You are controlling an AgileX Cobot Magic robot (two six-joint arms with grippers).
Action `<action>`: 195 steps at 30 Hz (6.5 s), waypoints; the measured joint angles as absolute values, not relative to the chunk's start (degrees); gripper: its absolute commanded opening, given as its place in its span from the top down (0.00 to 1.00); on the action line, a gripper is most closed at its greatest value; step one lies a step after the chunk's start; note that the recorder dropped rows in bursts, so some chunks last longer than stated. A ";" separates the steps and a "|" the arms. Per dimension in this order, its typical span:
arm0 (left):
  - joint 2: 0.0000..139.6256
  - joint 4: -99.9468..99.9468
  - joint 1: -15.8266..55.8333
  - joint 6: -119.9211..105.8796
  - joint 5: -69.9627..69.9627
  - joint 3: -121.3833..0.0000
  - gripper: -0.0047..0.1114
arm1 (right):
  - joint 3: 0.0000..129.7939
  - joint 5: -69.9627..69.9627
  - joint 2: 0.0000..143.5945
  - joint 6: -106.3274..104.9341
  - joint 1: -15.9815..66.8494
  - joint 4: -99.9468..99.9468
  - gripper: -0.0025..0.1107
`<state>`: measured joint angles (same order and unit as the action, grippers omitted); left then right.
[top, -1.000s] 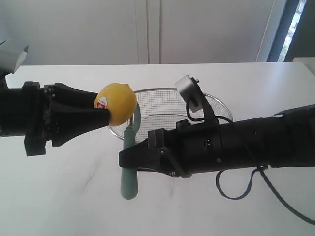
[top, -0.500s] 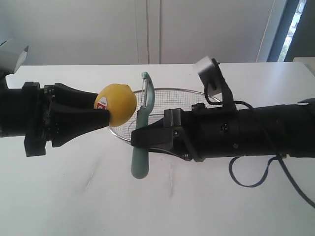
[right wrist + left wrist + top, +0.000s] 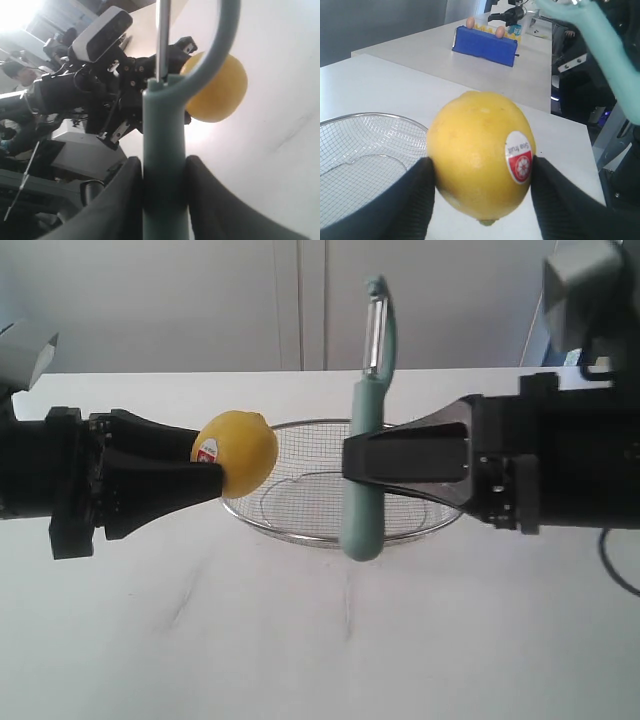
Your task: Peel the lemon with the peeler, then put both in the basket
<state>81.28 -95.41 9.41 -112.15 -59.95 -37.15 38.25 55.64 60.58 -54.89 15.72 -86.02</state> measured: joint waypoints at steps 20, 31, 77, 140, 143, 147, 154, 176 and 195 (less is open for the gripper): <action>59.23 -89.08 9.41 -101.12 -33.49 -37.15 0.96 | 47.40 37.67 60.99 -29.52 13.69 -33.91 0.98; 51.19 -64.68 9.41 -77.14 -27.40 -38.92 0.96 | 75.92 36.91 94.95 -29.39 18.58 -13.63 0.98; 51.19 -72.31 9.41 -79.77 -28.78 -38.92 0.96 | 79.22 31.70 114.61 -40.01 21.69 -12.61 0.55; 51.07 -75.81 9.41 -79.77 -21.06 -38.92 0.96 | 79.22 69.72 92.82 -26.91 21.69 -12.61 0.98; 51.07 -78.23 9.41 -79.77 -20.54 -38.92 0.96 | 79.22 69.72 92.82 -26.91 21.69 -12.61 0.98; 51.07 -81.43 9.41 -81.78 -19.89 -38.92 0.96 | 79.22 69.72 92.82 -26.91 21.69 -12.61 0.98; 53.74 -83.20 9.41 -84.09 -21.15 -42.38 0.96 | 79.22 69.79 92.82 -26.78 21.69 -12.61 0.98; 67.26 -83.22 9.41 -84.07 -22.93 -51.77 0.96 | 79.22 69.79 92.82 -26.68 21.69 -12.61 0.98; 80.45 -38.20 16.08 -47.78 -22.68 -67.84 0.96 | 79.22 69.79 92.82 -26.57 21.69 -12.61 0.98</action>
<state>80.45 -38.20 16.08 -47.78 -22.68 -67.84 79.22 69.79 92.82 -26.57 21.69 -12.61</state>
